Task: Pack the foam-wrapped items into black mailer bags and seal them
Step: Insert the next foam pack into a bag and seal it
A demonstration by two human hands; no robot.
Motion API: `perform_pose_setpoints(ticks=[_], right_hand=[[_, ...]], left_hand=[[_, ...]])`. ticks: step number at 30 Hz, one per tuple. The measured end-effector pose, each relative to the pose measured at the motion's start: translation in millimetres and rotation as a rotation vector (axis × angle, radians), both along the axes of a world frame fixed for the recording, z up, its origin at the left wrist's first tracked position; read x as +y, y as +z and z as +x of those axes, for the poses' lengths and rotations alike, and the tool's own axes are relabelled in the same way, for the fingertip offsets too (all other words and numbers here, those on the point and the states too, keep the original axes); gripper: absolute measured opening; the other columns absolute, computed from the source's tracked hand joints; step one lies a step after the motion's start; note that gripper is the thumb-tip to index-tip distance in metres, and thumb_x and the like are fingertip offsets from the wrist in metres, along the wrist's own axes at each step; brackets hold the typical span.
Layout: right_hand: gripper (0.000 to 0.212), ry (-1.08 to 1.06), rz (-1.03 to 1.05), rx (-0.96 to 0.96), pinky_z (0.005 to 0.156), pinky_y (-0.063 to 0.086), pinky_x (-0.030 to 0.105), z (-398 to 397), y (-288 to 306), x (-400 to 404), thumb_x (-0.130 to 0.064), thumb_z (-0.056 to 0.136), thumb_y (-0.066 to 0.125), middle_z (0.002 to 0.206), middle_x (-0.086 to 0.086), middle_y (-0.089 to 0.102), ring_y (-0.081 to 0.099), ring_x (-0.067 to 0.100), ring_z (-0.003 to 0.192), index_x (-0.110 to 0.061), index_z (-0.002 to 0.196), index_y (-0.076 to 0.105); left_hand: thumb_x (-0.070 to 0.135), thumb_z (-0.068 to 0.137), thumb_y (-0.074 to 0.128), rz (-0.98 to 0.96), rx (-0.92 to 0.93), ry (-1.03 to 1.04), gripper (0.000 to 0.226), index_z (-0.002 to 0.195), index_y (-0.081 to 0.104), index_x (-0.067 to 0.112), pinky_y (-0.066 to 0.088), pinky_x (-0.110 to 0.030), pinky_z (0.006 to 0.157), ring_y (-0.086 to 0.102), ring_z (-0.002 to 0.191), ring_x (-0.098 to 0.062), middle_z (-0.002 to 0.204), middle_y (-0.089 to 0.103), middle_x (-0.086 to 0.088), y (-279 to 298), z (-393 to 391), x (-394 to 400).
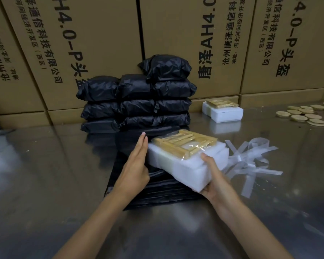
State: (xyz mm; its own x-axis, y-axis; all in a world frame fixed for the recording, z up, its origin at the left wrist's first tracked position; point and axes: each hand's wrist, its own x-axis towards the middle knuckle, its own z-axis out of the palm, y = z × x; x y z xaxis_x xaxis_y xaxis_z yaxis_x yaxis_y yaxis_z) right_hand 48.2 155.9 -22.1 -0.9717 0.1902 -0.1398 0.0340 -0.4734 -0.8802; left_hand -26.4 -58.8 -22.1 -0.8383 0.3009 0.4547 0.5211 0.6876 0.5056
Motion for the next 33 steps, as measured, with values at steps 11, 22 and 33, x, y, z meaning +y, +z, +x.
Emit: perform_pose_setpoints(ticks=[11,22,33], right_hand=[[0.077,-0.034,-0.056,0.136,0.073,0.062,0.038,-0.9,-19.0,-47.8,-0.036,0.064,0.092,0.118,-0.006,0.074,0.072,0.015,0.105,-0.042,0.132,0.055],[0.091,-0.066,0.124,0.116,0.088,0.059,0.044,-3.6,-36.0,-51.0,-0.051,0.047,0.096,0.111,-0.017,0.073,0.071,0.007,0.101,-0.045,0.126,0.051],[0.069,0.040,0.245,0.198,0.090,0.059,0.044,-3.7,-16.0,-40.8,-0.040,0.066,0.086,0.111,-0.012,0.074,0.071,0.008,0.102,-0.038,0.127,0.056]], left_hand=[[0.015,0.089,0.051,0.034,0.296,0.228,0.035,0.113,0.059,0.039,0.047,-0.029,0.069,0.053,0.110,-0.003,0.123,0.056,0.027,21.7,11.4,16.7],[0.019,0.096,0.053,-0.086,-0.205,0.274,0.036,0.130,0.061,0.013,0.049,-0.037,0.092,0.056,0.117,-0.034,0.126,0.060,-0.015,90.4,-96.9,76.1],[0.023,0.087,0.066,0.045,0.039,-0.085,0.016,0.094,0.080,0.019,0.055,-0.037,0.085,0.069,0.092,-0.015,0.093,0.077,0.002,94.8,-69.1,95.5]])
